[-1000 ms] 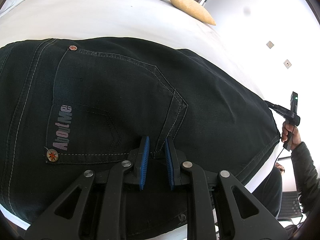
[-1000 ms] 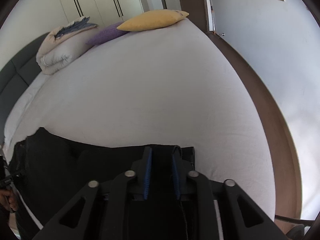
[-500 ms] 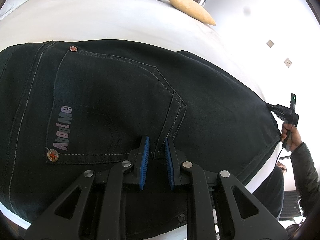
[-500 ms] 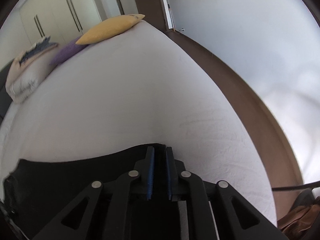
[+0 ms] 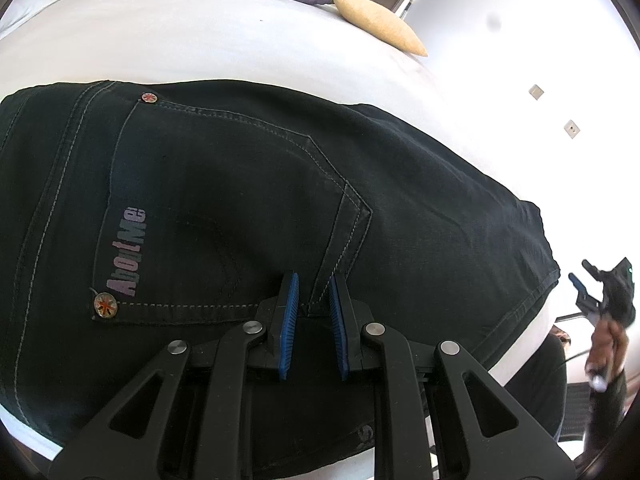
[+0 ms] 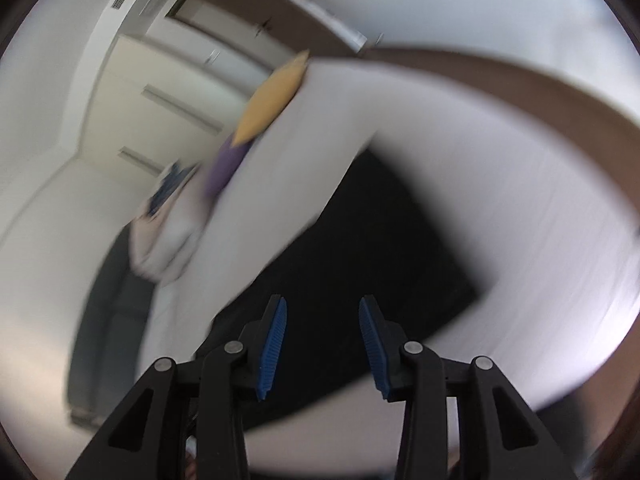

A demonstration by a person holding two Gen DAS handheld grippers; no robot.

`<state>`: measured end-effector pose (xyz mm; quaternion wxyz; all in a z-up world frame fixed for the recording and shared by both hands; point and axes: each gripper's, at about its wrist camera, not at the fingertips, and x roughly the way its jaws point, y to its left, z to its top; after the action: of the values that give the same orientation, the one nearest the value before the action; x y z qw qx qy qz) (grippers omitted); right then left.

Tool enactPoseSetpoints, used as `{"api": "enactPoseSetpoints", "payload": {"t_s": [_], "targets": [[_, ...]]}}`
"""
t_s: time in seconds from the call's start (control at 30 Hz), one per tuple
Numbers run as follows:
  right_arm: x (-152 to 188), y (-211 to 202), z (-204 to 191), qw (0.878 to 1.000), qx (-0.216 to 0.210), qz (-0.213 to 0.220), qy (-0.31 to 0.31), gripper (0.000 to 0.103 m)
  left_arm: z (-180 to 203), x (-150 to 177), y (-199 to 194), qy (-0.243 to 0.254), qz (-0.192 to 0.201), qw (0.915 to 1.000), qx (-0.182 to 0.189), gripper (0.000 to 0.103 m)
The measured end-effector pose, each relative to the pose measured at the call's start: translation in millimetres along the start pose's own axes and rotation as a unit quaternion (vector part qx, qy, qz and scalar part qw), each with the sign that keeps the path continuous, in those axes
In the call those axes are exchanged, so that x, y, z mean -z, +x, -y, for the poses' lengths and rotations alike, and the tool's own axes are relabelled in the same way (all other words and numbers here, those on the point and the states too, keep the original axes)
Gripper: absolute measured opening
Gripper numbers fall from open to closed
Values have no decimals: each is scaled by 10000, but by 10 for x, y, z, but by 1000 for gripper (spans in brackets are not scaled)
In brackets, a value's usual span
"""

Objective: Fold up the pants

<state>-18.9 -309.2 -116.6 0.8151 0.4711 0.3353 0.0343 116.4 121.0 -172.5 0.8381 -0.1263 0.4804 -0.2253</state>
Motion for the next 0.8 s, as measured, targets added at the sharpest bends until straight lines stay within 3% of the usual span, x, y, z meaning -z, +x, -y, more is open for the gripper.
{"api": "enactPoseSetpoints", "payload": {"t_s": [0.2,0.53,0.8], "targets": [[398,362,-102,9981,-191,-506,302,42,15,20,-63,104,-53,9999,-15,16],[443,465,82,9909,-14,-553,1224,42,-10,66,-103,98,-9,9999,56,16],[397,846,-78,9856,-329,-903,1390,42,11,46,-80,132,-22,9999,21,16]]}}
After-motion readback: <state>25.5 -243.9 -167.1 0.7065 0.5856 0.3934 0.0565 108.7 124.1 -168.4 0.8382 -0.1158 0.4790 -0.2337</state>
